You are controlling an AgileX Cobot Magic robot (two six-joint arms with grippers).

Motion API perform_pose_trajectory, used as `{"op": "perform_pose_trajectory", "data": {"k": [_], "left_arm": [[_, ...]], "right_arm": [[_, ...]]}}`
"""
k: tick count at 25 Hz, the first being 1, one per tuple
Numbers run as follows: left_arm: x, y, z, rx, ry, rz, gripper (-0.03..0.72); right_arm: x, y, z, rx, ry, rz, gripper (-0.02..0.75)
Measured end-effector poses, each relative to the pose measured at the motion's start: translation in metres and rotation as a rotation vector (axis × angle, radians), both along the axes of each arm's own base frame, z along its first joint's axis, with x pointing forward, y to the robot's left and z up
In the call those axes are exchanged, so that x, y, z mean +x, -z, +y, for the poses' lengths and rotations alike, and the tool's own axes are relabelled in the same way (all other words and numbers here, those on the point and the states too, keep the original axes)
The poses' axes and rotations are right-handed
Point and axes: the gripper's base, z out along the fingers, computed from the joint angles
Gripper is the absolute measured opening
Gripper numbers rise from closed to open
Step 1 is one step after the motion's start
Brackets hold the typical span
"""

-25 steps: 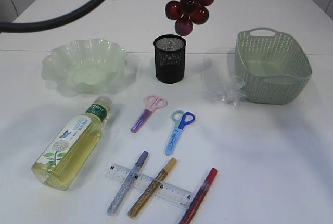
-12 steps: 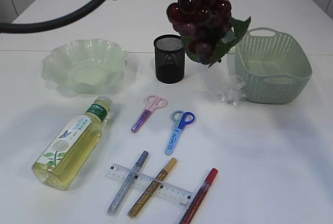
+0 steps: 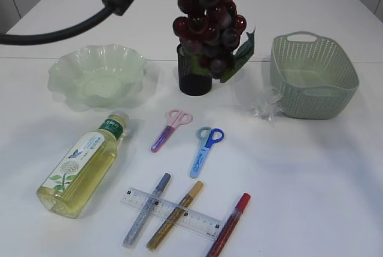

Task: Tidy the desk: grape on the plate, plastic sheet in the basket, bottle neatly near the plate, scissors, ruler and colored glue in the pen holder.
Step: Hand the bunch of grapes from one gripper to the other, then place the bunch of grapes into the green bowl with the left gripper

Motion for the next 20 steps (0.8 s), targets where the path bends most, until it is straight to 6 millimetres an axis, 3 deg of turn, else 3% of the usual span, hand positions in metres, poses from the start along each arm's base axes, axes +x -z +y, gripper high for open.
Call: {"op": "perform_pose_trajectory", "data": {"k": [11, 20], "left_arm": [[0.014, 0.027, 0.032, 0.294, -0.059, 0.142, 0.069], [0.021, 0.022, 0.054, 0.612, -0.132, 0.145, 0.069]], "right_arm": [[0.01, 0.012, 0.001, -0.026, 0.005, 0.028, 0.454], [0.012, 0.024, -0.001, -0.15, 0.004, 0.022, 0.454]]}}
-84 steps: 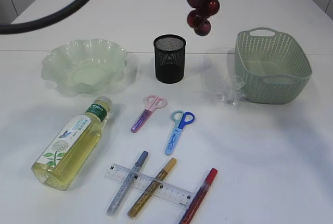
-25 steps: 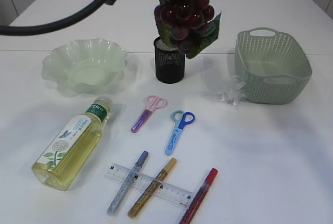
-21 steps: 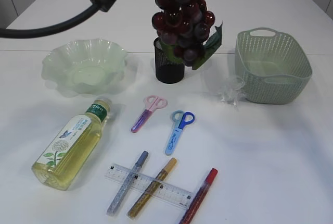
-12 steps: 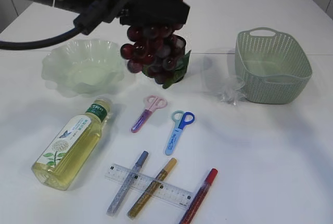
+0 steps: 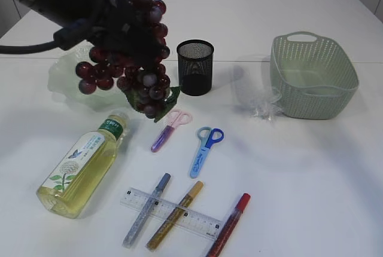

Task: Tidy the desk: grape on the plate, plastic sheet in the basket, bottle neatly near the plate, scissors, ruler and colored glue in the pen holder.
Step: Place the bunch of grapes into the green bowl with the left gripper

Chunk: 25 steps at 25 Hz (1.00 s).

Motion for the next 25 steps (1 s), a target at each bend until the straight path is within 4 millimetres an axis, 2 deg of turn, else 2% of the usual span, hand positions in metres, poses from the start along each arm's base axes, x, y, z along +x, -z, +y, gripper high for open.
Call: {"op": "perform_pose_trajectory", "data": {"k": [7, 12, 16, 21, 25], "left_arm": [[0.014, -0.012, 0.023, 0.248, -0.183, -0.054, 0.069], [0.027, -0.008, 0.04, 0.381, -0.389, -0.086, 0.069], [0.041, -0.013, 0.053, 0.406, -0.613, -0.182, 0.069], [0.063, -0.019, 0.071, 0.347, -0.753, -0.318, 0.069], [0.088, -0.003, 0.086, 0.288, -0.817, -0.326, 0.069]], "right_arm": [[0.001, 0.014, -0.006, -0.169, 0.015, 0.022, 0.454], [0.002, 0.022, -0.01, -0.242, 0.055, 0.086, 0.454], [0.003, 0.03, -0.015, -0.304, 0.097, 0.16, 0.454], [0.004, 0.041, -0.022, -0.41, 0.137, 0.229, 0.455], [0.004, 0.043, -0.024, -0.441, 0.143, 0.239, 0.454]]}}
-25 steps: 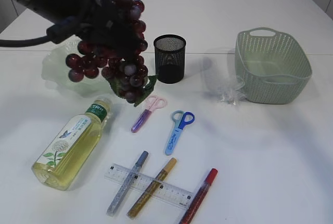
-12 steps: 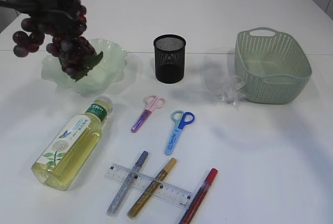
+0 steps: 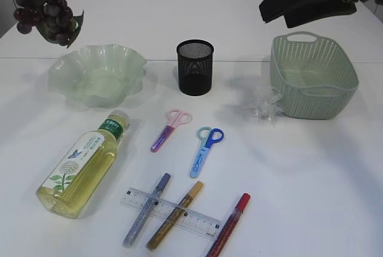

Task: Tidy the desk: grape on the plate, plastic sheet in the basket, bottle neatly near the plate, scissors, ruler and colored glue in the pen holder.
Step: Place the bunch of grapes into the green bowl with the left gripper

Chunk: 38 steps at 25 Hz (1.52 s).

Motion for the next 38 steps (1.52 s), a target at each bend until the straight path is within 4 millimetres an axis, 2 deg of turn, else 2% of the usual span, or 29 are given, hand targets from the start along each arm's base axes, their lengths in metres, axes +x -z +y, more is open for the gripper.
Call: {"op": "perform_pose_trajectory", "data": {"k": [5, 13, 23, 28, 38], "left_arm": [[0.03, 0.032, 0.012, -0.038, -0.016, -0.009, 0.069], [0.06, 0.08, 0.007, -0.113, 0.022, -0.02, 0.069], [0.081, 0.125, 0.003, -0.195, 0.048, -0.027, 0.069], [0.089, 0.151, 0.008, -0.208, 0.049, -0.01, 0.07], [0.098, 0.184, 0.015, -0.226, 0.053, 0.007, 0.086]], "right_arm": [[0.0, 0.001, -0.001, -0.014, 0.0, 0.001, 0.454], [0.001, 0.001, -0.002, -0.023, 0.007, -0.008, 0.454], [0.002, 0.003, -0.005, -0.076, 0.013, -0.021, 0.454], [0.002, 0.004, -0.006, -0.083, 0.014, -0.023, 0.454], [0.002, 0.004, -0.006, -0.087, 0.015, -0.025, 0.454]]}}
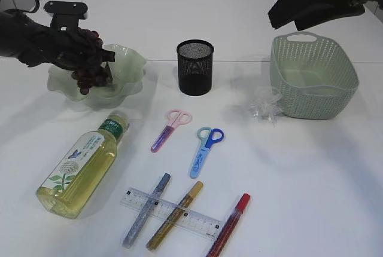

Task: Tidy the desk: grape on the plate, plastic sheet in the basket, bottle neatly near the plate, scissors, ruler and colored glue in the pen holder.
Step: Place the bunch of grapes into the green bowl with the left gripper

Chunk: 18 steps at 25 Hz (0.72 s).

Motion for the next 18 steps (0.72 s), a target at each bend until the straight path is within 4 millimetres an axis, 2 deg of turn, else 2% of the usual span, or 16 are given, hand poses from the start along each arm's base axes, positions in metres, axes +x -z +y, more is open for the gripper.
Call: {"op": "perform_pose_trajectory", "data": {"k": [6, 14, 18], "left_arm": [[0.0024, 0.0058, -0.0028, -0.016, 0.023, -0.023, 0.145], [0.0031, 0.0066, -0.0037, -0.016, 0.035, -0.034, 0.403], [0.0024, 0.008, -0.0012, -0.002, 0.009, 0.002, 0.48]], "right_arm": [[0.0, 0.0, 0.0, 0.004, 0.007, 0.006, 0.454], [0.0001, -0.0001, 0.0, 0.02, 0.038, 0.027, 0.454], [0.0001, -0.0001, 0.0, 0.02, 0.038, 0.027, 0.454]]}}
